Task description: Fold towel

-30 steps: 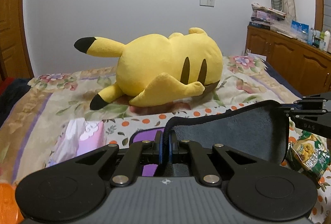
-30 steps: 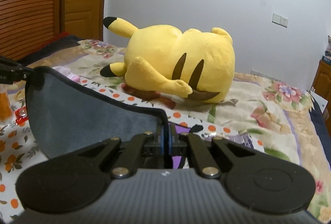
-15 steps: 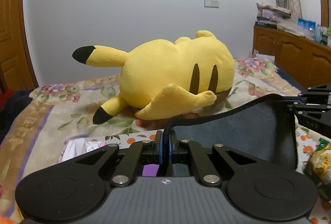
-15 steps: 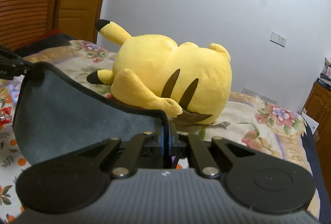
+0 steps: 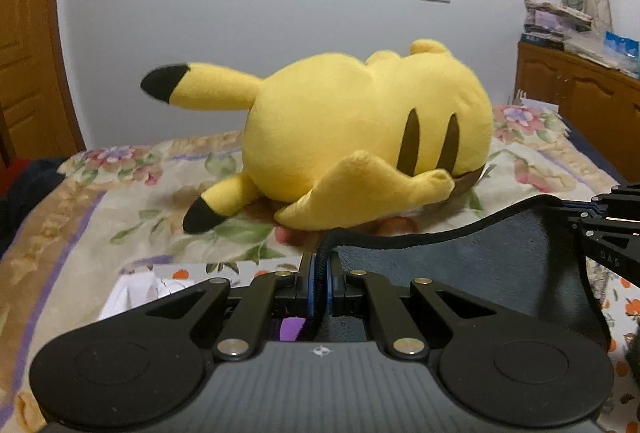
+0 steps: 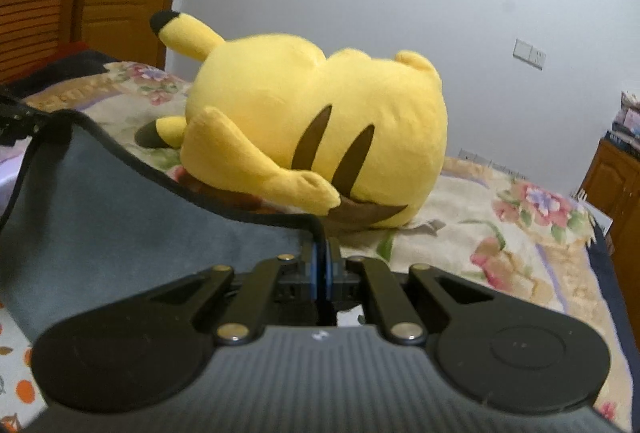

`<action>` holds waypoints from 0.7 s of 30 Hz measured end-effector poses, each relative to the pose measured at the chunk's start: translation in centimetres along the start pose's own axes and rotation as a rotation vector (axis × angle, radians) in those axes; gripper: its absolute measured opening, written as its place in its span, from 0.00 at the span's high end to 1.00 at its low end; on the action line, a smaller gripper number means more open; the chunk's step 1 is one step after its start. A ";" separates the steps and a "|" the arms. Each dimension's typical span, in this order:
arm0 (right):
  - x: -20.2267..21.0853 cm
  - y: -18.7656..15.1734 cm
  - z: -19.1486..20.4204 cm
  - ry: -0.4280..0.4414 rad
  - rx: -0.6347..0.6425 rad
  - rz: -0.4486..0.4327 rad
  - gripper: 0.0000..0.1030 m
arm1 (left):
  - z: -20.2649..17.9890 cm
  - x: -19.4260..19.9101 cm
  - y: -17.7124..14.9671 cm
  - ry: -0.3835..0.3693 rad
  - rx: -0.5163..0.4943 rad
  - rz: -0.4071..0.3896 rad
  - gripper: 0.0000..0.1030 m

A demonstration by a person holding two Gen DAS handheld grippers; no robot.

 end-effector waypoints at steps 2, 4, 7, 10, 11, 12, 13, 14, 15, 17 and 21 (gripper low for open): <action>-0.9 -0.3 0.0 0.003 -0.012 0.026 0.95 | 0.2 -1.0 -0.7 0.008 0.017 0.022 0.94; -1.7 -0.8 0.2 0.006 -0.011 0.047 0.95 | 0.4 -1.9 -1.5 0.016 0.033 0.048 0.94; -2.6 -1.4 0.5 0.016 -0.008 0.080 0.95 | 0.4 -3.0 -2.7 0.028 0.032 0.068 0.94; -3.3 -1.5 0.7 0.025 -0.002 0.111 0.95 | 0.5 -3.8 -3.4 0.035 0.035 0.084 0.94; -3.5 -1.6 0.7 0.031 -0.007 0.124 0.95 | 0.5 -4.0 -3.6 0.038 0.036 0.089 0.94; -3.6 -1.6 0.7 0.033 -0.012 0.131 0.95 | 0.6 -4.2 -3.7 0.040 0.036 0.093 0.93; -3.8 -1.7 0.6 0.033 -0.016 0.135 0.95 | 0.6 -4.4 -3.8 0.045 0.033 0.098 0.93; -3.9 -1.8 0.6 0.032 -0.019 0.139 0.95 | 0.6 -4.5 -3.8 0.048 0.030 0.101 0.92; -3.9 -1.9 0.6 0.030 -0.019 0.143 0.95 | 0.6 -4.6 -3.9 0.052 0.030 0.101 0.92; -4.2 -2.0 0.6 0.031 -0.025 0.153 0.95 | 0.6 -4.7 -3.9 0.055 0.027 0.103 0.92; -4.1 -2.0 0.6 0.039 -0.041 0.155 0.94 | 0.4 -4.9 -4.2 0.059 0.019 0.109 0.87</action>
Point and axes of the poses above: each gripper's, at about its wrist camera, not at the fingertips, and x roughly against the way its jaws point, z to its left, y to its top, the point moved 1 cm from there along -x, roughly the way its jaws point, and after that the axes turned 5 degrees about y, right-handed, at the moved point
